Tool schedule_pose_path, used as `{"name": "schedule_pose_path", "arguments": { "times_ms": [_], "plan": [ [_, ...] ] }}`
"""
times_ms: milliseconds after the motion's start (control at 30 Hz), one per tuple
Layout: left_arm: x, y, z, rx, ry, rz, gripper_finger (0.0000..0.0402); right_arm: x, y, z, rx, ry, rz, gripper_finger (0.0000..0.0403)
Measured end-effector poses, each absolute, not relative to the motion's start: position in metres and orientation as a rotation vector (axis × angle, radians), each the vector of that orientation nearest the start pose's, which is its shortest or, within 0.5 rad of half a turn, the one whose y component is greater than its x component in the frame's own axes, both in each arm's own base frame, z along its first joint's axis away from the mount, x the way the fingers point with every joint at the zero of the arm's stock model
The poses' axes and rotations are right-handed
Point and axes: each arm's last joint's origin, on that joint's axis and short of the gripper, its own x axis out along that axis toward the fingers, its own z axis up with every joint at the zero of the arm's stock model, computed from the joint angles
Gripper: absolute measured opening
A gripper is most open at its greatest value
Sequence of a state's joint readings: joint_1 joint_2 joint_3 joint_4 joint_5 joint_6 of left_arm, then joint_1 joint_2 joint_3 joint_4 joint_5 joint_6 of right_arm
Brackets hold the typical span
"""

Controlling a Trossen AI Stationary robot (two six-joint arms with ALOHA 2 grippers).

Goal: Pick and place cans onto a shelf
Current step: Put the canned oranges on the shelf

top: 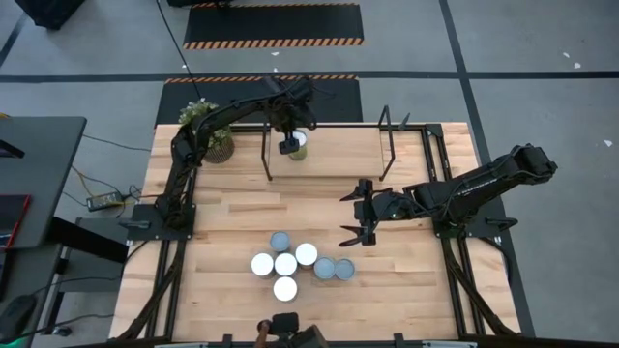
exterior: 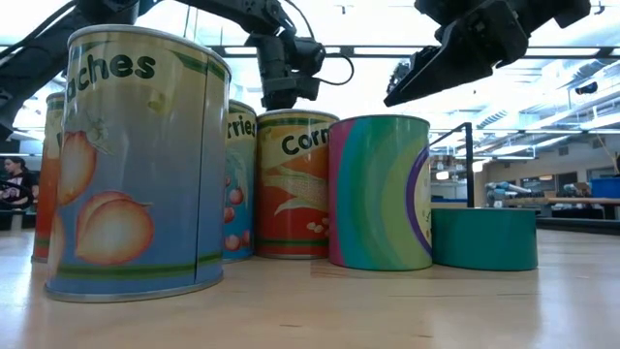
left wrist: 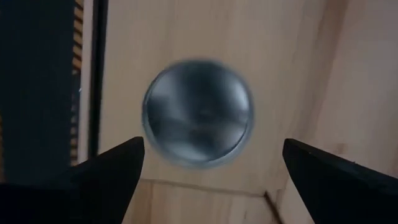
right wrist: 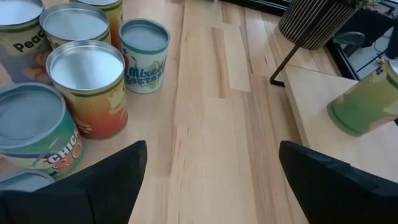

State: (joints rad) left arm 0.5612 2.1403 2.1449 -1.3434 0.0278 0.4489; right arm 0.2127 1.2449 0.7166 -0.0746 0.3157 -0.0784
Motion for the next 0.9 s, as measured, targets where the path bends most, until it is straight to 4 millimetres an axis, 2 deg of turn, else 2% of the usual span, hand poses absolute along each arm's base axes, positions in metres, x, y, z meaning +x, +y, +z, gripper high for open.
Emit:
{"name": "schedule_pose_path", "arguments": {
  "times_ms": [233, 500, 667, 900],
  "plan": [
    [0.373, 0.215, 0.28, 0.228, 1.451, 0.134, 0.0389, 0.253, 0.046, 0.229, -0.222, 0.567, -0.052, 0.0373],
    [0.379, 0.21, 0.278, 0.317, 1.465, 0.151, 0.0389, 0.253, 0.046, 0.229, -0.222, 0.566, -0.048, 0.0373],
    [0.378, 0.212, 0.278, 0.316, 1.469, 0.164, 0.0389, 0.253, 0.046, 0.23, -0.219, 0.564, -0.049, 0.0373],
    [0.371, 0.224, 0.278, 0.156, 1.418, 0.189, 0.0389, 0.254, 0.047, 0.23, -0.212, 0.552, -0.033, 0.0373]
  ]
}}
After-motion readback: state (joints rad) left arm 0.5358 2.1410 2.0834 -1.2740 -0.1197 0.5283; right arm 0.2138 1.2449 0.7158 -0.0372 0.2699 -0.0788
